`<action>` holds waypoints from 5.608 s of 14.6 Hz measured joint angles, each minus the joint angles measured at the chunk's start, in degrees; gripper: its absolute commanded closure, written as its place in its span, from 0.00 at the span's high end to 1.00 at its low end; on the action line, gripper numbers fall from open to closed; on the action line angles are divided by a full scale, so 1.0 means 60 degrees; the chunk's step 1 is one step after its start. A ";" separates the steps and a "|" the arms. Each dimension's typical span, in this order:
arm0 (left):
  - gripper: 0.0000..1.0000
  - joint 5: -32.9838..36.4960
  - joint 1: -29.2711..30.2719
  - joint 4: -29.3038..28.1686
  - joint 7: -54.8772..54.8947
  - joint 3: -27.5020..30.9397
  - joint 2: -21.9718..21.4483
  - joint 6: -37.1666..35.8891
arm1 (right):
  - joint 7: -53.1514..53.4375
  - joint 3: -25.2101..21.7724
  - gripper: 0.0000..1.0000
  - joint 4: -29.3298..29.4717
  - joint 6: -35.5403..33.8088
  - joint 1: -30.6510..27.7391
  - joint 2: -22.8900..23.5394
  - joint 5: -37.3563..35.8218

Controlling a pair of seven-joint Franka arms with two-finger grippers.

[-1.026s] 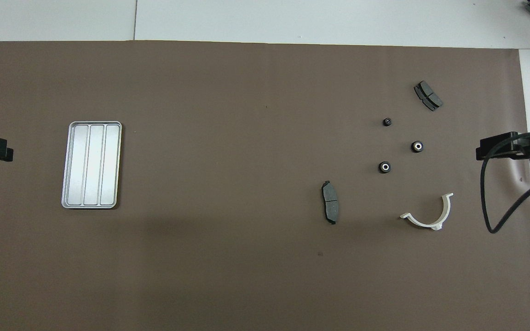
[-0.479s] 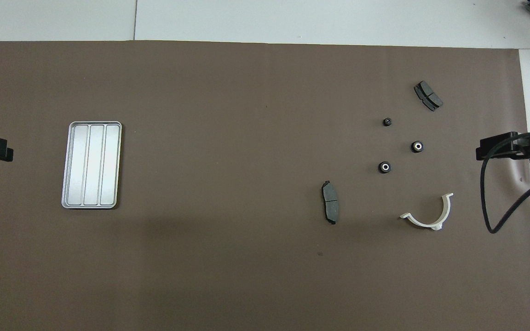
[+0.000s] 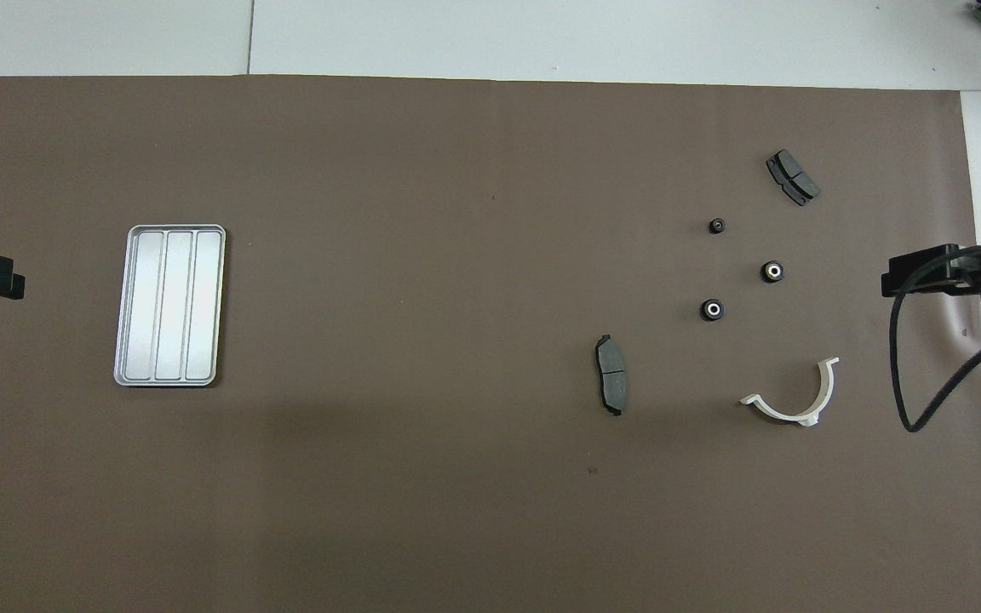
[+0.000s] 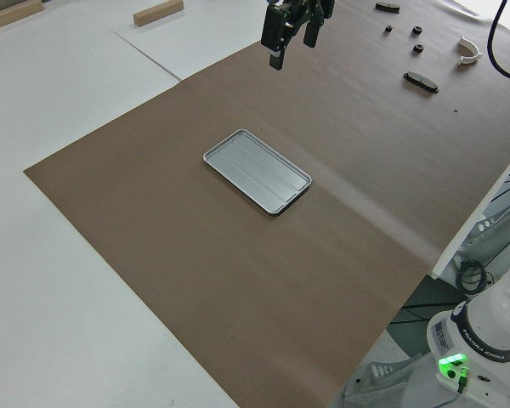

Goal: Pick bearing gear from pile to tray

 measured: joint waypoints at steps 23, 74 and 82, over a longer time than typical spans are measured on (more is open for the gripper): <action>1.00 0.0000 0.0000 0.0000 0.0000 0.0000 0.0000 0.0000 | -0.3700 0.0001 1.00 -0.2964 0.7056 -0.0602 0.3323 0.0220; 1.00 -0.0001 -0.0407 -0.0045 0.0001 -0.0234 0.0002 0.0009 | 0.7663 0.0067 1.00 0.1353 0.6509 0.5627 0.6332 -0.1050; 1.00 -0.0205 -0.2726 -0.0673 -0.1489 -0.0356 0.1030 0.2207 | 0.2806 -0.0004 1.00 -0.0348 0.5800 0.2726 0.4079 -0.1067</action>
